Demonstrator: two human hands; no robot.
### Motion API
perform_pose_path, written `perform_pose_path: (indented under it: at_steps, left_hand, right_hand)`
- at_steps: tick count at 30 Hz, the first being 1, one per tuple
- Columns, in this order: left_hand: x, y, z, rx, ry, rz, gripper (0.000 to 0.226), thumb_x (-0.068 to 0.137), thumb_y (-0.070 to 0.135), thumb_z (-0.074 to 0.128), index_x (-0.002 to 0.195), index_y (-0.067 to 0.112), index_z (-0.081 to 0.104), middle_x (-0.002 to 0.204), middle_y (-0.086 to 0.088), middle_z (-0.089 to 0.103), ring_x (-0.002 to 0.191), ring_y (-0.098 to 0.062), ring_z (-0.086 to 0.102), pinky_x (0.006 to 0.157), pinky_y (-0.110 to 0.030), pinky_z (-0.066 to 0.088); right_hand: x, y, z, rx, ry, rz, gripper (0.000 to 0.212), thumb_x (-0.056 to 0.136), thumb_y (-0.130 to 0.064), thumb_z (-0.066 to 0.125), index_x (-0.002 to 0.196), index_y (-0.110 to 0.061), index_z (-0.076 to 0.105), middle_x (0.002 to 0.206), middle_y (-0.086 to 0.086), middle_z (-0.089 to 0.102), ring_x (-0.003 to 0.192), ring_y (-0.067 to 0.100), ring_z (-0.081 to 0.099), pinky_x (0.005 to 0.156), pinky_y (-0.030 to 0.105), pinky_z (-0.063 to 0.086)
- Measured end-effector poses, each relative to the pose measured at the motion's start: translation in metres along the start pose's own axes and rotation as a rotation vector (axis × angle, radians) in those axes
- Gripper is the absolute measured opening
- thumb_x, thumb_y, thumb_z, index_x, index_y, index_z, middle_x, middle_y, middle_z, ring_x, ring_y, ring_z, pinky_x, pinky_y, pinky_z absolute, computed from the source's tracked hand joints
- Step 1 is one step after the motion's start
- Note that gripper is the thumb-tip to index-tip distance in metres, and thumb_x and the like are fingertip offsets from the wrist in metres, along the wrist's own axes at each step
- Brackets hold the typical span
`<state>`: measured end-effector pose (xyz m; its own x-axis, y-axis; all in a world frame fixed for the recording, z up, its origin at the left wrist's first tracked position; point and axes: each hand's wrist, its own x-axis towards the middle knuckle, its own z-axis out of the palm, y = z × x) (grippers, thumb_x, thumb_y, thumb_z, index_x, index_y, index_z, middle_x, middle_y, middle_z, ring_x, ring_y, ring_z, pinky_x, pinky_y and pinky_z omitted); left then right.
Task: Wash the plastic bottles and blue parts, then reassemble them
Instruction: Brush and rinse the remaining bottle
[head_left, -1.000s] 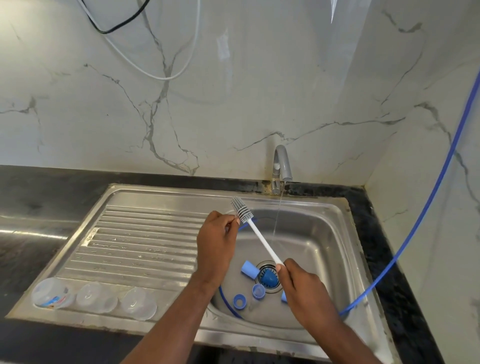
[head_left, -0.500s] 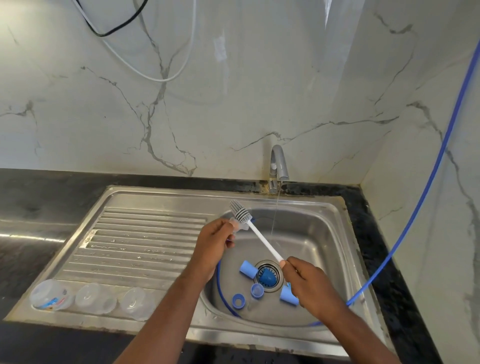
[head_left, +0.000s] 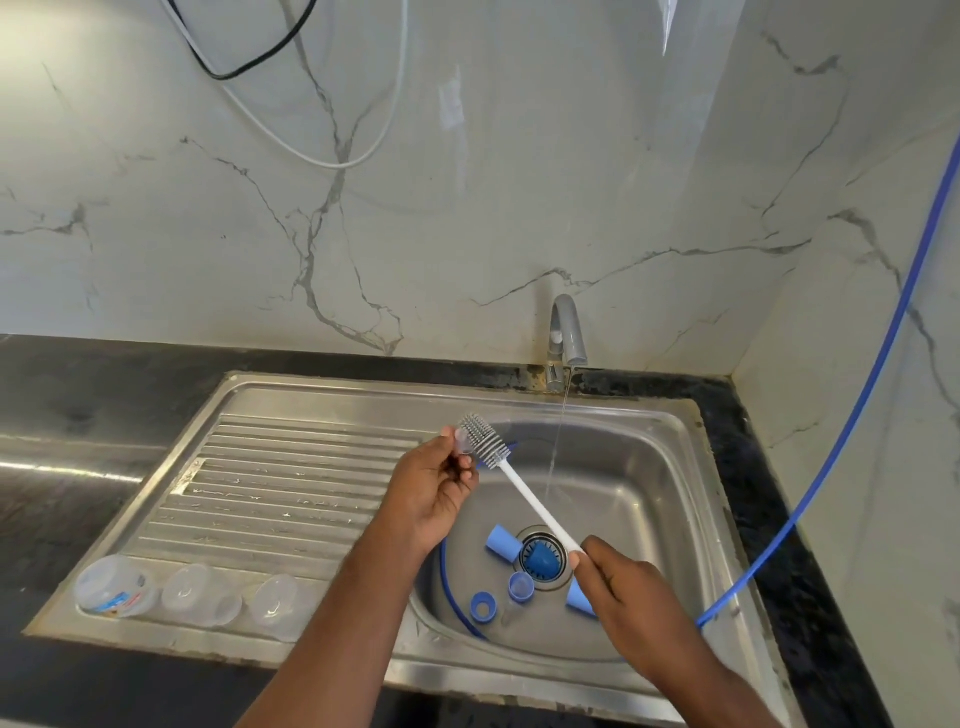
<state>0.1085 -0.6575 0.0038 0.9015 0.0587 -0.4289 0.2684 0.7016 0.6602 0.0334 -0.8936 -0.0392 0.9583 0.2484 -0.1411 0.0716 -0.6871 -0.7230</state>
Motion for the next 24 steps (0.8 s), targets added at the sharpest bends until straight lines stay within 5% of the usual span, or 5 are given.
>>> perform_pose_path:
  at_steps: [9,11,15,20,24]
  left_hand:
    - [0.005,0.000,0.001,-0.142,0.049,0.024,0.021,0.103,0.018,0.053,0.101,0.001,0.064,0.073,-0.006,0.065,0.063,-0.008,0.057,0.056,-0.019,0.053]
    - [0.005,-0.003,0.001,-0.022,0.048,0.032,0.021,0.102,0.023,0.055,0.096,0.006,0.063,0.074,-0.004,0.061,0.062,-0.008,0.054,0.054,-0.020,0.050]
    - [-0.003,-0.033,0.020,0.054,-0.002,-0.023,0.019,0.102,0.024,0.054,0.092,0.013,0.066,0.074,0.000,0.059,0.064,-0.010,0.052,0.052,-0.023,0.039]
    - [0.008,-0.026,0.017,-0.153,0.109,-0.025,0.020,0.102,0.024,0.054,0.096,0.008,0.064,0.072,-0.003,0.063,0.060,-0.009,0.056,0.046,-0.022,0.043]
    - [0.017,-0.025,0.010,-0.063,0.154,0.029,0.018,0.099,0.028,0.059,0.097,0.011,0.066,0.073,0.001,0.062,0.059,-0.007,0.051,0.046,-0.022,0.041]
  right_hand:
    - [-0.002,-0.011,0.010,0.044,0.008,0.012,0.028,0.104,-0.048,0.040,0.076,-0.048,0.043,0.062,-0.002,0.052,0.057,0.010,0.047,0.056,0.027,0.037]
    - [-0.002,-0.011,0.012,0.074,0.028,0.037,0.027,0.104,-0.049,0.040,0.078,-0.049,0.044,0.064,-0.001,0.055,0.060,0.011,0.052,0.058,0.029,0.042]
    - [0.018,-0.017,0.014,0.151,0.107,0.078,0.032,0.103,-0.051,0.039,0.078,-0.033,0.046,0.064,0.001,0.056,0.056,0.015,0.053,0.061,0.042,0.050]
    - [0.002,-0.009,0.016,0.136,0.070,0.076,0.028,0.104,-0.049,0.040,0.078,-0.045,0.047,0.061,-0.008,0.053,0.054,0.008,0.046,0.054,0.023,0.037]
    - [-0.003,-0.010,0.014,0.096,0.044,0.089,0.029,0.104,-0.050,0.039,0.075,-0.047,0.043,0.061,-0.009,0.053,0.056,0.009,0.047,0.054,0.022,0.036]
